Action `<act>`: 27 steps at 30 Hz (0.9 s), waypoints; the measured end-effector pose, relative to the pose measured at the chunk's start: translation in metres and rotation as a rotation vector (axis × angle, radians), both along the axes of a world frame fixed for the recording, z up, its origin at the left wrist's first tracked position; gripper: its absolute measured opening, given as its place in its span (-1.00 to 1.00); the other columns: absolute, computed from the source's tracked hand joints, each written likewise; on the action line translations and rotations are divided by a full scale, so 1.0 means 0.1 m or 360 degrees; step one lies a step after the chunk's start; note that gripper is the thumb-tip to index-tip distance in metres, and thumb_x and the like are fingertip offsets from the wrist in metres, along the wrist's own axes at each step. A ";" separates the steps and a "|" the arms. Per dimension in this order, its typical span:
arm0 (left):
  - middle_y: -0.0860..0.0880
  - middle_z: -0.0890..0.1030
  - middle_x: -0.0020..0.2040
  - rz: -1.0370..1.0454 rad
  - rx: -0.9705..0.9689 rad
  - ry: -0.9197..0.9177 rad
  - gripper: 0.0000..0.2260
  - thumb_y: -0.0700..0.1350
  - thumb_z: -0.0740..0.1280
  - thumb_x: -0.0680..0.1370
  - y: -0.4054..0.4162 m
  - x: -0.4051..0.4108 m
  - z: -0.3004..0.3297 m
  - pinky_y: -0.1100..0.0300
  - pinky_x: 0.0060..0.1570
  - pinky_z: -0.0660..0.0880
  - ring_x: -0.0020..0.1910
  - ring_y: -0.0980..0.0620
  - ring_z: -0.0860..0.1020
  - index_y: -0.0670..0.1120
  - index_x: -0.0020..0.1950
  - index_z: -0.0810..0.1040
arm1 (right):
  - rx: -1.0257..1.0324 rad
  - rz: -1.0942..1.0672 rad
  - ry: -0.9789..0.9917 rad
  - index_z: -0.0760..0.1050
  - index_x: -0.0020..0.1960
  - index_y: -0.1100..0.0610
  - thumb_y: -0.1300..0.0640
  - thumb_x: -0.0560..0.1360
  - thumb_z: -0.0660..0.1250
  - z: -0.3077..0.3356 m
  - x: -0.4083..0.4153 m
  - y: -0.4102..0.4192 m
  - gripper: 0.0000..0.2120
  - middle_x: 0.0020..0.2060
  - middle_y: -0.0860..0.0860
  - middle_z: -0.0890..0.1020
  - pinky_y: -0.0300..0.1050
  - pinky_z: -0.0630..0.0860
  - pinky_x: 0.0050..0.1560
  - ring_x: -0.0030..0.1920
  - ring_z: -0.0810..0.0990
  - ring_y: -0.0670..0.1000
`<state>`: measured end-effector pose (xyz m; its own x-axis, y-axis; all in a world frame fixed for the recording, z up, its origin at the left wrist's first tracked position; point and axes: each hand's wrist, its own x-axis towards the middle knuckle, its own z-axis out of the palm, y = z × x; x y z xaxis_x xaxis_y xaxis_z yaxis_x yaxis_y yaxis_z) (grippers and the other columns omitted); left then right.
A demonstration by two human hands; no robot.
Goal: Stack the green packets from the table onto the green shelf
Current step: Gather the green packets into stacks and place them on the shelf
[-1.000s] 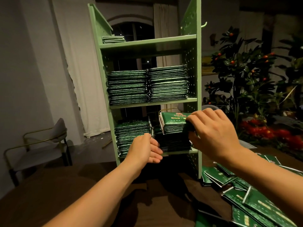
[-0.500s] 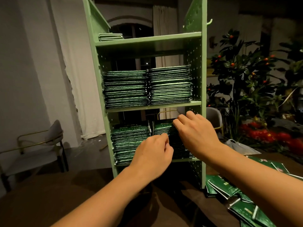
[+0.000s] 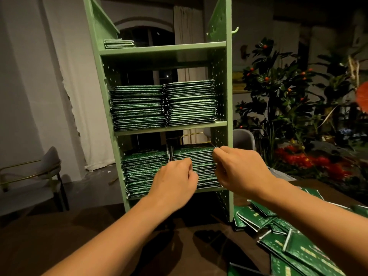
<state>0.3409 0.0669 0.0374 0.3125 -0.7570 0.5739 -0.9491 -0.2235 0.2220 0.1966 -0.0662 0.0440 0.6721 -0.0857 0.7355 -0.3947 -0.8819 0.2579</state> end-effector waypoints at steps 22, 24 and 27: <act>-0.01 0.44 0.31 -0.0561 0.0910 0.0005 -0.63 0.17 0.14 0.68 0.35 -1.58 -0.91 0.04 0.32 0.36 0.31 -0.04 0.41 -0.02 0.38 0.40 | 0.1251 -0.0603 0.1069 0.61 0.04 0.06 -0.07 0.52 0.39 -0.63 -2.14 0.36 -0.79 -0.05 0.00 0.67 -0.01 0.58 -0.04 -0.06 0.61 0.05; -0.01 0.38 0.42 -0.0523 0.0977 0.0059 -0.49 0.27 0.11 0.65 0.42 -1.62 -1.09 0.01 0.39 0.33 0.39 -0.04 0.36 -0.01 0.48 0.31 | 0.1301 -0.0741 0.1222 0.58 0.07 0.08 -0.22 0.47 0.43 -0.75 -2.19 0.42 -0.61 -0.04 0.04 0.66 -0.02 0.58 -0.06 -0.05 0.63 0.09; 0.04 0.27 0.53 -0.0500 0.0995 0.0153 -0.30 0.41 0.11 0.57 0.55 -1.69 -1.33 0.01 0.46 0.26 0.48 -0.01 0.28 0.02 0.57 0.18 | 0.1392 -0.0896 0.1311 0.50 0.15 0.08 -0.39 0.31 0.47 -0.87 -2.23 0.47 -0.35 0.04 0.03 0.63 0.04 0.61 0.04 0.00 0.62 0.09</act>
<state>0.1718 0.1214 -0.0955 0.0527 -0.9985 -0.0174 -0.9723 -0.0553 0.2271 -0.0265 -0.0197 -0.0427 0.6090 -0.7314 -0.3070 -0.7617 -0.6472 0.0308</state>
